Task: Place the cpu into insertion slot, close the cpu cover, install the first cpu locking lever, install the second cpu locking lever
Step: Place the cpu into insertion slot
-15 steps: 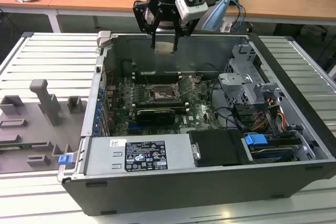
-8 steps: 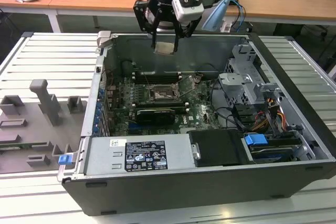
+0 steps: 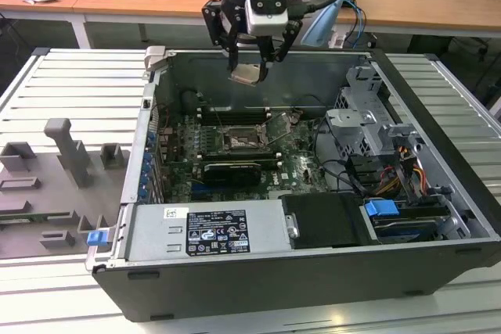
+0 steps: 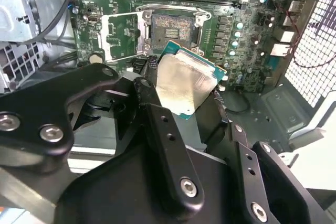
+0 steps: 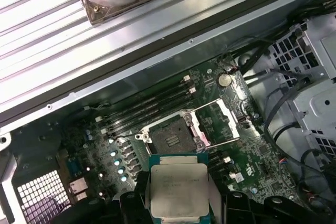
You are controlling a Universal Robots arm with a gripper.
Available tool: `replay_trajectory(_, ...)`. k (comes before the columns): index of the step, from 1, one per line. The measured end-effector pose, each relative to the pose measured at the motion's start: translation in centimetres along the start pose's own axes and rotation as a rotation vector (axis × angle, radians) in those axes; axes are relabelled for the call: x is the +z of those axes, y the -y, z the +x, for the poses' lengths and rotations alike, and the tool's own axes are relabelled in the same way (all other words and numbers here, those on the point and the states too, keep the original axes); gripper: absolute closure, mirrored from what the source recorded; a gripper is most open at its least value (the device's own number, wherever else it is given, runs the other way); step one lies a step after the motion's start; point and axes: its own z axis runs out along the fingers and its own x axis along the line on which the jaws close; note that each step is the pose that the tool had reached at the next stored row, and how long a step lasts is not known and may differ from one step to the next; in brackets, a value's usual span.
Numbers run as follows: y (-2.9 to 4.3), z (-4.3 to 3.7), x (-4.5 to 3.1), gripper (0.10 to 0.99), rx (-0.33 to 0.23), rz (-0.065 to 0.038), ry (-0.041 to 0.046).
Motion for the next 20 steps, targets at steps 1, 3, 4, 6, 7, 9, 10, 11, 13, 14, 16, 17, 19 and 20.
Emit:
replay_trajectory(1, 0.00, 0.00, 0.02, 0.553, 0.008, 0.000, 0.0006)
replay_trajectory(3, 0.01, 0.00, 0.11, 0.553, 0.043, -0.001, 0.0037)
replay_trajectory(4, 0.01, 0.00, 0.17, 0.553, 0.068, -0.001, 0.0059)
replay_trajectory(6, 0.02, -0.01, 0.24, 0.553, 0.092, -0.001, 0.0081)
replay_trajectory(7, 0.02, 0.00, 0.26, 0.553, 0.101, -0.001, 0.0089)
replay_trajectory(9, 0.03, 0.00, 0.31, 0.553, 0.126, -0.002, 0.0111)
replay_trajectory(10, 0.03, -0.01, 0.32, 0.553, 0.135, -0.002, 0.0118)
replay_trajectory(11, 0.03, 0.00, 0.33, 0.553, 0.142, -0.002, 0.0125)
replay_trajectory(13, 0.03, 0.00, 0.36, 0.553, 0.158, -0.003, 0.0137)
replay_trajectory(14, 0.03, -0.01, 0.38, 0.553, 0.166, -0.003, 0.0145)
replay_trajectory(16, 0.04, -0.01, 0.40, 0.553, 0.193, -0.003, 0.0169)
replay_trajectory(17, 0.04, 0.00, 0.42, 0.553, 0.204, -0.003, 0.0181)
replay_trajectory(19, 0.04, -0.01, 0.43, 0.553, 0.228, -0.003, 0.0203)
replay_trajectory(20, 0.04, -0.01, 0.45, 0.553, 0.243, -0.003, 0.0216)
